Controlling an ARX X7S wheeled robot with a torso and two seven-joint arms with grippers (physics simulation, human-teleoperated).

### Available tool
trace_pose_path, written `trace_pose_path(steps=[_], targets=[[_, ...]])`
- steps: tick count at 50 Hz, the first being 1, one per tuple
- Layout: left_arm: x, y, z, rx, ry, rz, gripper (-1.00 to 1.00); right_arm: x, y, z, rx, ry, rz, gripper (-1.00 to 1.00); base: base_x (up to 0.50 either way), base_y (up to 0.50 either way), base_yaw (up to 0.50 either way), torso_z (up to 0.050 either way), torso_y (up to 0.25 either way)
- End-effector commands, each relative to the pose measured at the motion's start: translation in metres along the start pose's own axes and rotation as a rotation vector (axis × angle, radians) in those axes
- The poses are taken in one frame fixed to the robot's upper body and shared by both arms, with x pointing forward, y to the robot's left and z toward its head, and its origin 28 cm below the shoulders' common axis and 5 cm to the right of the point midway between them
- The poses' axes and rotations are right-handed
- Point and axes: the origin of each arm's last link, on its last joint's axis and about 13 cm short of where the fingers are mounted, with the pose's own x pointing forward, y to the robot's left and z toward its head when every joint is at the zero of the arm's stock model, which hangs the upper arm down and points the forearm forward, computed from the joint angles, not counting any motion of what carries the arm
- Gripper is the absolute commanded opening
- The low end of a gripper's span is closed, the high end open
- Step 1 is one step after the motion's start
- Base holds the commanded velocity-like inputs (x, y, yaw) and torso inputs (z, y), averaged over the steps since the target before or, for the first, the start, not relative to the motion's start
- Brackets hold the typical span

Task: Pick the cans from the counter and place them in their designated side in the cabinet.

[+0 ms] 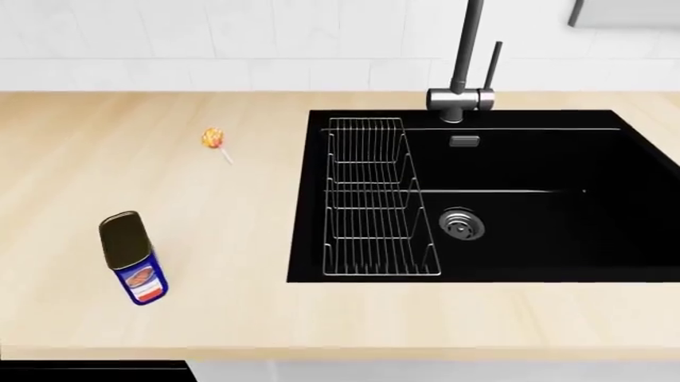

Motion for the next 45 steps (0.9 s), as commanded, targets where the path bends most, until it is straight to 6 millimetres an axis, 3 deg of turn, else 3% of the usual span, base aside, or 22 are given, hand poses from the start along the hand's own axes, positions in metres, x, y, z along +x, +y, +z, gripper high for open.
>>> trace_pose_path(steps=[1, 45], targets=[[-0.0001, 0.0008, -0.0004, 0.002, 0.003, 0.001, 1.0, -0.0018, -0.0002, 0.0028, -0.009, -0.013, 0.0, -1.0, 0.14, -0.01, 0.0, 0.0, 0.0], [-0.0029, 0.0002, 0.0009, 0.018, 0.001, 0.003, 1.0, -0.0018, -0.0002, 0.0028, -0.009, -0.013, 0.0, -1.0, 0.14, -0.01, 0.0, 0.0, 0.001]])
